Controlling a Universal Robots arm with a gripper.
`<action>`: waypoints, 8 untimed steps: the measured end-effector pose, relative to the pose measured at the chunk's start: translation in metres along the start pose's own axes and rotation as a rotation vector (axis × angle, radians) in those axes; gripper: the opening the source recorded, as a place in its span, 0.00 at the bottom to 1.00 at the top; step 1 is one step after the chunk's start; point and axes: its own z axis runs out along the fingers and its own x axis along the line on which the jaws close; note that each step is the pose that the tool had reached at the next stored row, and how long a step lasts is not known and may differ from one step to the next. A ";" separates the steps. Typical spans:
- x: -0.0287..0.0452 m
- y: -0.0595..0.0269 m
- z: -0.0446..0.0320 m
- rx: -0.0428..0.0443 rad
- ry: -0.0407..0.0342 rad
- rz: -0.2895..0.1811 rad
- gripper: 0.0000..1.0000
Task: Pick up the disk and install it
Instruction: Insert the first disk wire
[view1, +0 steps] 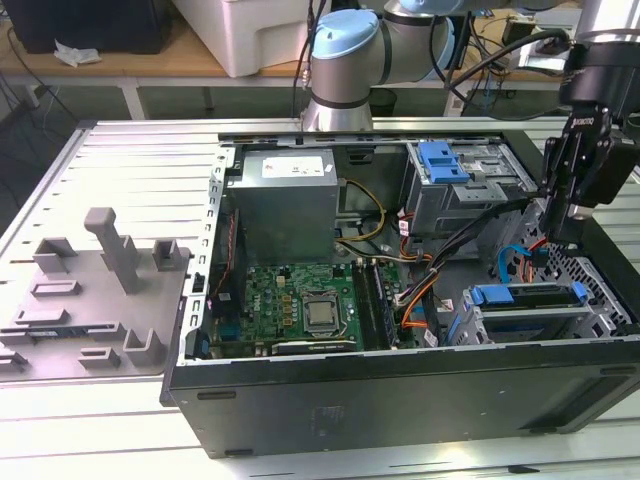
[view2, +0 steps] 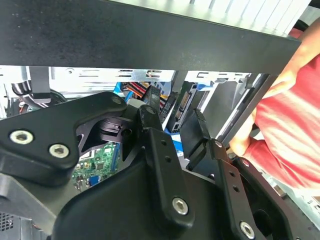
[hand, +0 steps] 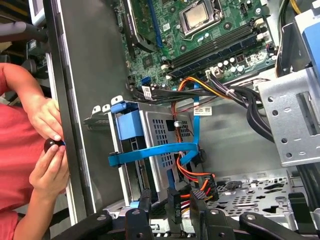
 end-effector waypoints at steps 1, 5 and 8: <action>-0.0001 0.0000 0.0000 0.0000 0.0000 0.000 0.44; -0.0018 0.0005 -0.0009 -0.0001 -0.0001 0.000 0.44; -0.0038 0.0012 -0.0020 0.0001 0.0007 0.000 0.44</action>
